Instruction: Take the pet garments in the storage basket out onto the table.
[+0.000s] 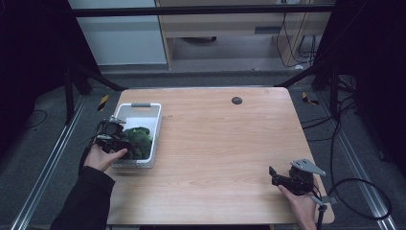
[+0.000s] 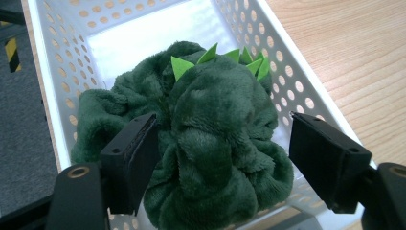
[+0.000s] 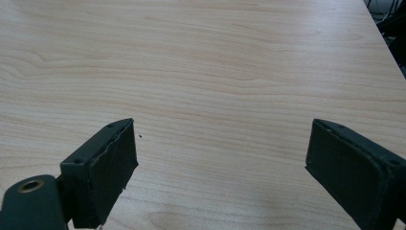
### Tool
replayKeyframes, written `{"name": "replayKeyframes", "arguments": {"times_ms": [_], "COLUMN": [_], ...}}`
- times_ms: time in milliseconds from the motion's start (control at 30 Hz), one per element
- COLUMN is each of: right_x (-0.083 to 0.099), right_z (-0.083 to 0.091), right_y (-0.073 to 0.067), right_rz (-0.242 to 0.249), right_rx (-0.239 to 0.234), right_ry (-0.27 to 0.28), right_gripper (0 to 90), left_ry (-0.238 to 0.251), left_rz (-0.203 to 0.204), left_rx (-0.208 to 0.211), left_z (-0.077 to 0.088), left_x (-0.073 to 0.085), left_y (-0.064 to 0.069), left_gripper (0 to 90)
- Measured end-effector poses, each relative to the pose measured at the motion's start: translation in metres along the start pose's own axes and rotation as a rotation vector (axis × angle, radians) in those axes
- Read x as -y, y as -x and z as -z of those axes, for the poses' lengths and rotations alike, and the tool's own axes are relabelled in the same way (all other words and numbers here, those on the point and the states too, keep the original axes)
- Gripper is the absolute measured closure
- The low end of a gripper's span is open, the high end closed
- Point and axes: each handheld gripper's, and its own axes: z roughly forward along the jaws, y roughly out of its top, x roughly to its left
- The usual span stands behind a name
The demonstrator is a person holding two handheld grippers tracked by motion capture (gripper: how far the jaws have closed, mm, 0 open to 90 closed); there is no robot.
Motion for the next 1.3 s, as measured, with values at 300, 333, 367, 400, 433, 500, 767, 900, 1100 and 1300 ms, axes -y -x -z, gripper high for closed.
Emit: {"name": "replayKeyframes", "arguments": {"times_ms": [300,333,367,400,433,500,767,900,1100,1300], "right_x": [0.0,0.0,0.0,0.0,0.0,0.0,0.0,0.0,0.0,0.0], "right_z": [0.0,0.0,0.0,0.0,0.0,0.0,-0.001,-0.001,-0.002,-0.002], "right_y": [0.0,0.0,0.0,0.0,0.0,0.0,-0.001,-0.001,0.0,0.0], "right_rz": [-0.001,0.0,-0.001,0.0,-0.001,0.0,-0.002,0.004,0.004,0.004], "right_rx": [0.003,0.003,0.001,0.001,0.0,0.001,-0.005,-0.004,-0.004,-0.005], "right_ry": [-0.001,-0.001,-0.002,-0.002,-0.003,-0.002,-0.005,-0.006,-0.011,-0.011], "right_gripper": [10.1,10.1,10.1,10.1,10.0,10.1,10.0,10.0,9.9,9.9], "left_ry": [-0.047,-0.049,-0.051,-0.055,-0.056,-0.054,-0.083,-0.111,-0.156,-0.187], "left_rz": [0.005,0.003,0.002,0.001,0.001,0.004,0.019,0.019,0.031,0.041], "left_rx": [-0.011,-0.009,-0.01,-0.013,-0.011,-0.014,-0.021,-0.03,-0.02,-0.007], "left_z": [-0.016,-0.017,-0.017,-0.018,-0.018,-0.019,-0.026,-0.03,-0.033,-0.034], "left_x": [-0.001,-0.001,-0.001,-0.002,-0.002,-0.002,-0.001,-0.003,-0.004,-0.007], "left_y": [0.0,0.0,0.001,0.001,0.001,0.0,-0.006,-0.005,-0.006,-0.006], "left_gripper": [27.6,28.2,28.8,29.4,30.1,32.3,36.7,43.4,54.0,66.7]}}
